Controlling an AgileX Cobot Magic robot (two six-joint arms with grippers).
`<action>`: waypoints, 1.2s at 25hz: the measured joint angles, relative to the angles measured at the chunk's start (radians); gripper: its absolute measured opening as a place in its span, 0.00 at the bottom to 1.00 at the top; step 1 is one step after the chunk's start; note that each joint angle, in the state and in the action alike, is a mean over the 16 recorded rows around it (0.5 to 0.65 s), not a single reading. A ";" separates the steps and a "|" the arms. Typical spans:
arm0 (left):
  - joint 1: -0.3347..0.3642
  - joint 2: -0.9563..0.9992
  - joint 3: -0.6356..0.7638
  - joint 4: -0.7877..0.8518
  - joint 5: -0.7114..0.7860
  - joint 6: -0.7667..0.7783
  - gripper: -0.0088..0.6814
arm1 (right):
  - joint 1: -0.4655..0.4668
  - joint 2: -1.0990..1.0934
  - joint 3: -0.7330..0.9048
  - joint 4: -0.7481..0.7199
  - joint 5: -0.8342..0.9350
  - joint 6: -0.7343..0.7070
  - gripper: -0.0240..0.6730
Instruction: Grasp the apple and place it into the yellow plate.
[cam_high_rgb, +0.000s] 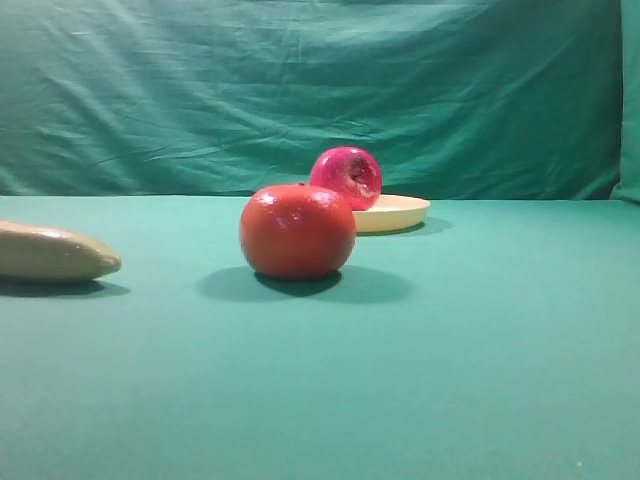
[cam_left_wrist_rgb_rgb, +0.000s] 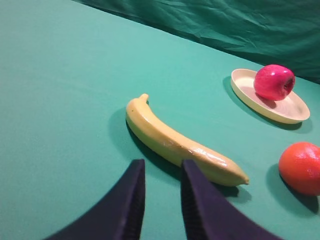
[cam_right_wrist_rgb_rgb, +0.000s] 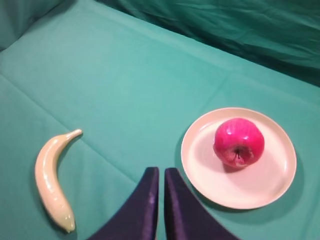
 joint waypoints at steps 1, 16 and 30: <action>0.000 0.000 0.000 0.000 0.000 0.000 0.24 | 0.000 -0.026 0.021 -0.001 0.009 0.003 0.03; 0.000 0.000 0.000 0.000 0.000 0.000 0.24 | 0.000 -0.287 0.149 -0.105 0.175 0.063 0.03; 0.000 0.000 0.000 0.000 0.000 0.000 0.24 | -0.042 -0.524 0.283 -0.204 0.094 0.109 0.03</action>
